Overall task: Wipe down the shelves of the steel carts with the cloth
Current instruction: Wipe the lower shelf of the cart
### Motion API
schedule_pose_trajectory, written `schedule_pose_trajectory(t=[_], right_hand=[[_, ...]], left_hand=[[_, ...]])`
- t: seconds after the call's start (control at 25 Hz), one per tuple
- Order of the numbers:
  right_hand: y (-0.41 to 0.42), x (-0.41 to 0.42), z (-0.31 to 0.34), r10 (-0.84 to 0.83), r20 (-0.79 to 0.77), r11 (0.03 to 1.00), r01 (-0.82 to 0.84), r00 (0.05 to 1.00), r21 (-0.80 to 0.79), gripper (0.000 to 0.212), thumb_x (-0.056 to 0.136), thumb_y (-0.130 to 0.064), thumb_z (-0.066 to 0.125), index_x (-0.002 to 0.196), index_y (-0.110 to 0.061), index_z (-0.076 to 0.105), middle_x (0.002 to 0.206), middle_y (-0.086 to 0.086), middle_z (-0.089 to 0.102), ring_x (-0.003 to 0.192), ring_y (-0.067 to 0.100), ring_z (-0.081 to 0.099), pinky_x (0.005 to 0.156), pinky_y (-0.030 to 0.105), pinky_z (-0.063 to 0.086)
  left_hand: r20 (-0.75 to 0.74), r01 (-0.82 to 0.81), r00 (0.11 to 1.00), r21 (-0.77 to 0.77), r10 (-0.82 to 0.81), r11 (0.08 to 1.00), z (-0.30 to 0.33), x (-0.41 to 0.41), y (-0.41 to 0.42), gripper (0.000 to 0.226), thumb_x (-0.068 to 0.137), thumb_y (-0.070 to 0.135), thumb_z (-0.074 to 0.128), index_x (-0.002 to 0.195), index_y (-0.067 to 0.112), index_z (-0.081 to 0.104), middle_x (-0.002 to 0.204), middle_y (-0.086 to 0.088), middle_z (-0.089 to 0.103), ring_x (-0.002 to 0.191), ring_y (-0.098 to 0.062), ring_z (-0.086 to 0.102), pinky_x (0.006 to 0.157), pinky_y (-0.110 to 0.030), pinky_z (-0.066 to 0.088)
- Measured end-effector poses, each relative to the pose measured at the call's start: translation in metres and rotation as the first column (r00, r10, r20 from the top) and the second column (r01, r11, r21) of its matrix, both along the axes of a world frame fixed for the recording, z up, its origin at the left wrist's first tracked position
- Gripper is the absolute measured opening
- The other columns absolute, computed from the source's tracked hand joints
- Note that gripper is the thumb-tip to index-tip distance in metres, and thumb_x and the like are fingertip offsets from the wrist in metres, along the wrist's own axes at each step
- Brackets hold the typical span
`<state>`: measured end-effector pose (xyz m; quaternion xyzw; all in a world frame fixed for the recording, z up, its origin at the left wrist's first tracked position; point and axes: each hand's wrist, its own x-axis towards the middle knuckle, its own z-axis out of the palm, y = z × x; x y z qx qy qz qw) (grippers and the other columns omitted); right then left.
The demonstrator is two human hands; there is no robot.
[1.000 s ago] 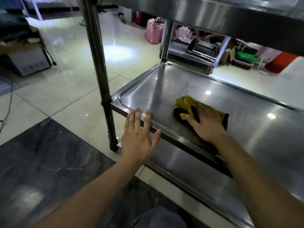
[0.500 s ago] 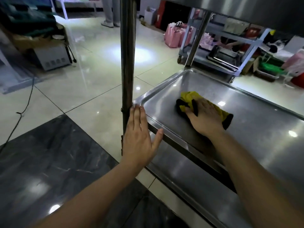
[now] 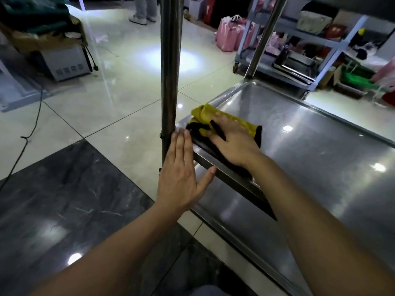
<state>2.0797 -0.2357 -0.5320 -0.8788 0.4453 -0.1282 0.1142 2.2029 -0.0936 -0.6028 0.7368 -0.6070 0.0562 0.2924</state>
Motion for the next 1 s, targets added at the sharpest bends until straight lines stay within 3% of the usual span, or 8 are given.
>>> schedule_pose_trajectory(t=[0.12,0.28,0.36,0.52,0.64,0.8,0.92,1.0], right_hand=[[-0.027,0.005,0.009,-0.250,-0.097,0.968,0.249,0.963,-0.018,0.063,0.105,-0.053,0.034,0.160,-0.024,0.023,0.168,0.005,0.021,0.154,0.024,0.019,0.127,0.041,0.011],[0.029,-0.007,0.002,-0.010,-0.025,1.000,0.010,1.000,0.005,0.059,0.102,-0.054,0.039,0.157,-0.034,0.030,0.166,-0.001,0.028,0.153,0.021,0.023,0.126,0.042,0.015],[0.067,-0.057,0.005,-0.032,0.016,0.999,0.032,0.999,0.021,0.058,0.102,-0.050,0.044,0.156,-0.034,0.033,0.165,-0.003,0.031,0.153,0.018,0.024,0.126,0.043,0.017],[0.105,-0.166,0.003,-0.409,0.002,0.912,0.409,0.912,-0.024,0.061,0.101,-0.051,0.043,0.155,-0.024,0.037,0.163,0.005,0.035,0.150,0.025,0.032,0.124,0.046,0.021],[0.090,-0.157,-0.001,-0.630,-0.039,0.776,0.627,0.776,-0.066,0.065,0.103,-0.051,0.038,0.157,-0.018,0.031,0.164,0.013,0.030,0.151,0.031,0.028,0.125,0.047,0.016],[0.044,-0.065,0.007,-0.521,-0.043,0.854,0.520,0.853,-0.024,0.063,0.103,-0.051,0.037,0.157,-0.018,0.032,0.165,0.011,0.029,0.152,0.027,0.026,0.125,0.043,0.015],[0.043,-0.015,0.011,-0.229,-0.079,0.973,0.229,0.970,-0.007,0.061,0.103,-0.053,0.039,0.156,-0.024,0.034,0.163,0.009,0.033,0.150,0.028,0.030,0.125,0.043,0.018],[0.056,-0.037,0.012,-0.033,-0.024,0.999,0.033,0.999,0.024,0.061,0.100,-0.056,0.044,0.154,-0.030,0.038,0.162,0.002,0.036,0.150,0.023,0.031,0.125,0.041,0.020]], left_hand=[[-0.028,-0.003,1.000,0.004,0.004,1.000,0.001,0.001,-0.003,0.097,0.097,0.075,0.024,0.161,0.008,-0.007,0.170,-0.008,-0.009,0.156,-0.018,-0.014,0.127,-0.038,0.003],[-0.003,-0.017,1.000,0.017,0.017,1.000,0.003,0.009,-0.002,0.096,0.098,0.074,0.023,0.161,0.008,-0.006,0.170,-0.009,-0.008,0.156,-0.018,-0.013,0.128,-0.037,0.003],[-0.019,-0.029,0.999,0.027,0.029,0.999,0.005,0.008,0.000,0.094,0.098,0.075,0.020,0.161,0.011,-0.006,0.171,-0.006,-0.007,0.156,-0.016,-0.012,0.128,-0.036,0.002],[-0.054,-0.033,0.998,0.025,0.034,0.999,0.003,-0.001,0.001,0.091,0.099,0.075,0.019,0.161,0.015,-0.008,0.171,-0.002,-0.009,0.156,-0.013,-0.014,0.125,-0.033,-0.003],[-0.073,-0.030,0.997,0.030,0.032,0.999,0.002,0.000,0.001,0.090,0.099,0.074,0.021,0.162,0.016,-0.007,0.171,-0.001,-0.008,0.156,-0.014,-0.013,0.125,-0.035,0.001],[-0.092,-0.023,0.995,0.028,0.026,0.999,0.007,-0.004,-0.001,0.090,0.100,0.072,0.023,0.162,0.011,-0.003,0.171,-0.005,-0.004,0.157,-0.018,-0.009,0.128,-0.039,0.008],[-0.040,-0.050,0.998,0.026,0.051,0.998,0.012,-0.001,0.003,0.092,0.099,0.072,0.023,0.161,0.007,0.002,0.171,-0.009,0.002,0.157,-0.020,-0.005,0.129,-0.038,0.007],[-0.007,-0.074,0.997,0.025,0.074,0.997,0.011,0.001,0.002,0.092,0.098,0.073,0.021,0.162,0.009,0.003,0.171,-0.007,0.003,0.158,-0.018,-0.004,0.129,-0.037,0.006]])
